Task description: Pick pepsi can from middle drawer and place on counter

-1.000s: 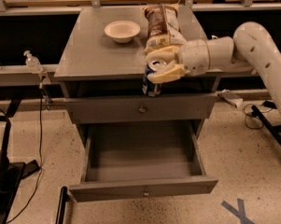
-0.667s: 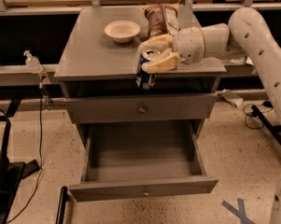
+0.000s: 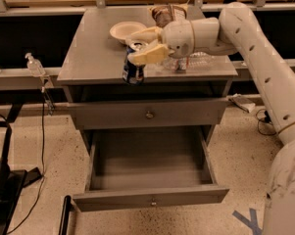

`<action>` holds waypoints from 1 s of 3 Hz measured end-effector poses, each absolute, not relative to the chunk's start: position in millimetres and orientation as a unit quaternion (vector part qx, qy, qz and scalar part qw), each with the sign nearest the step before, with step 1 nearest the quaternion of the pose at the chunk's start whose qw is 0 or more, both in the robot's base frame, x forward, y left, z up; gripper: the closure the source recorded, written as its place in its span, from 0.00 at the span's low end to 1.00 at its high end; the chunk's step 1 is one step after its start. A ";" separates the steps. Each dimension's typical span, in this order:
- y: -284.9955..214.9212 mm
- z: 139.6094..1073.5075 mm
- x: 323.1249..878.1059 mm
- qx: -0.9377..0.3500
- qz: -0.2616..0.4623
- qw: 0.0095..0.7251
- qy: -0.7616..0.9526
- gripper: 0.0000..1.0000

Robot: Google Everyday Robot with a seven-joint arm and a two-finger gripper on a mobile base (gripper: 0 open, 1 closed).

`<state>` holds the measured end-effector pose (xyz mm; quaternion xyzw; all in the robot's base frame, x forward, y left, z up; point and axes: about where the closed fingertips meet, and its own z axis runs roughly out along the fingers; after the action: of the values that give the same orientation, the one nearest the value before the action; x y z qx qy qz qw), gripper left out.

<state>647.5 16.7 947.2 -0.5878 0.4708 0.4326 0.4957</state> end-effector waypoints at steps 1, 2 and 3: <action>50.4 945.9 667.5 -0.565 0.398 0.503 0.519 1.00; 65.2 938.3 684.1 -0.537 0.352 0.508 0.574 1.00; 74.8 935.2 704.1 -0.530 0.320 0.502 0.603 1.00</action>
Offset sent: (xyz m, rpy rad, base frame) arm 0.0606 0.0546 -0.0154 -0.1610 0.0585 -0.4486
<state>704.1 74.8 935.2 -0.5303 0.6035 0.3204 0.5020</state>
